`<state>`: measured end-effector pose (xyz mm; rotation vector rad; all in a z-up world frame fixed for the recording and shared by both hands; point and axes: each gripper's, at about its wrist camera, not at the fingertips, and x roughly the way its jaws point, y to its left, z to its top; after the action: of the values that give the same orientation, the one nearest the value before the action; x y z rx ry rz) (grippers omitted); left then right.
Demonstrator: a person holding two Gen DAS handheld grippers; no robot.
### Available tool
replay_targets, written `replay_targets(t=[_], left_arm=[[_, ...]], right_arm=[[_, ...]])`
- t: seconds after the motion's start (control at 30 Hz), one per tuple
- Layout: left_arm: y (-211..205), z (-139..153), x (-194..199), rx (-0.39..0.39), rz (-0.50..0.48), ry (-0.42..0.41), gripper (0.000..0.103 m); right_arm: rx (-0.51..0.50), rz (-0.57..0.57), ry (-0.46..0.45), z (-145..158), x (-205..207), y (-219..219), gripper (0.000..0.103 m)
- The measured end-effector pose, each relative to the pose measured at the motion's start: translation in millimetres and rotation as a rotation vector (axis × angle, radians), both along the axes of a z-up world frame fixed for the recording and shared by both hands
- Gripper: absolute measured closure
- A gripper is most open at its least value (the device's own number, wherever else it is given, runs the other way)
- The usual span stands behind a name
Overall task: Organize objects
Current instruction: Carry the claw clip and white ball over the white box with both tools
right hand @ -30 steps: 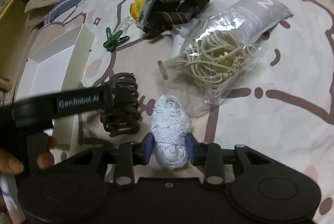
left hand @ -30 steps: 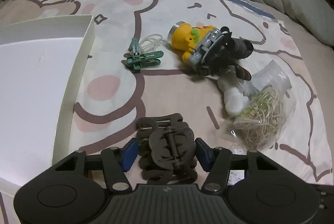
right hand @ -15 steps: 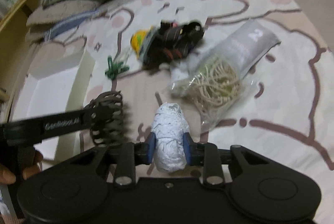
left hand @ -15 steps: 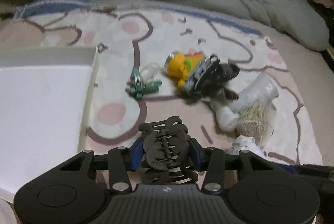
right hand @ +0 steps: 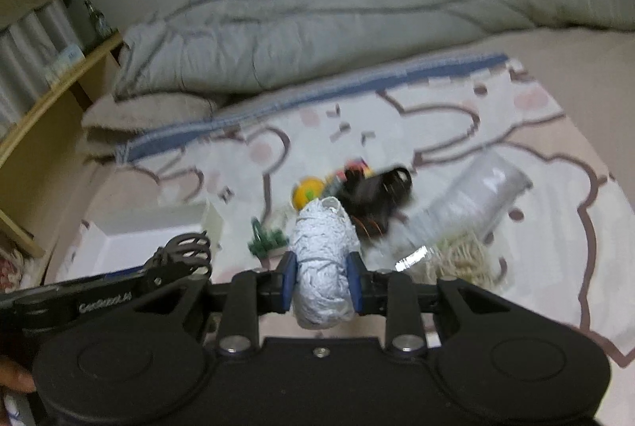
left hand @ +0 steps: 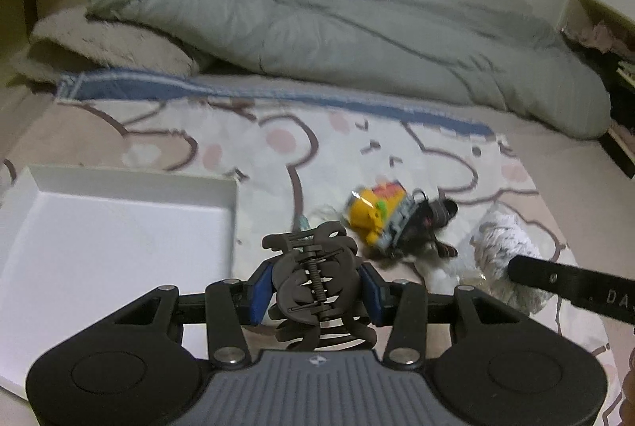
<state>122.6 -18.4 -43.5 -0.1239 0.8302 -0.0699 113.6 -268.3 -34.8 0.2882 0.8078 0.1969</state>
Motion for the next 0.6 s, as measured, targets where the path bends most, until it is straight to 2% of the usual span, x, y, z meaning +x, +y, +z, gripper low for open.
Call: replay_targets(t=[0.17, 0.27, 0.6], left_arm=[[24.1, 15.1, -8.1, 0.019, 0.023, -0.058, 0.056], [42.5, 19.7, -11.5, 0.023, 0.047, -0.064, 0.056], [105.2, 28.7, -26.6, 0.115, 0.122, -0.097, 0.056]], right_arm=[[0.01, 0.007, -0.068, 10.1, 0.3, 18.2, 0.075], [0.018, 0.026, -0.074, 12.4, 3.1, 34.7, 0.075], [0.03, 0.148, -0.068, 6.7, 5.5, 113.6, 0.075]])
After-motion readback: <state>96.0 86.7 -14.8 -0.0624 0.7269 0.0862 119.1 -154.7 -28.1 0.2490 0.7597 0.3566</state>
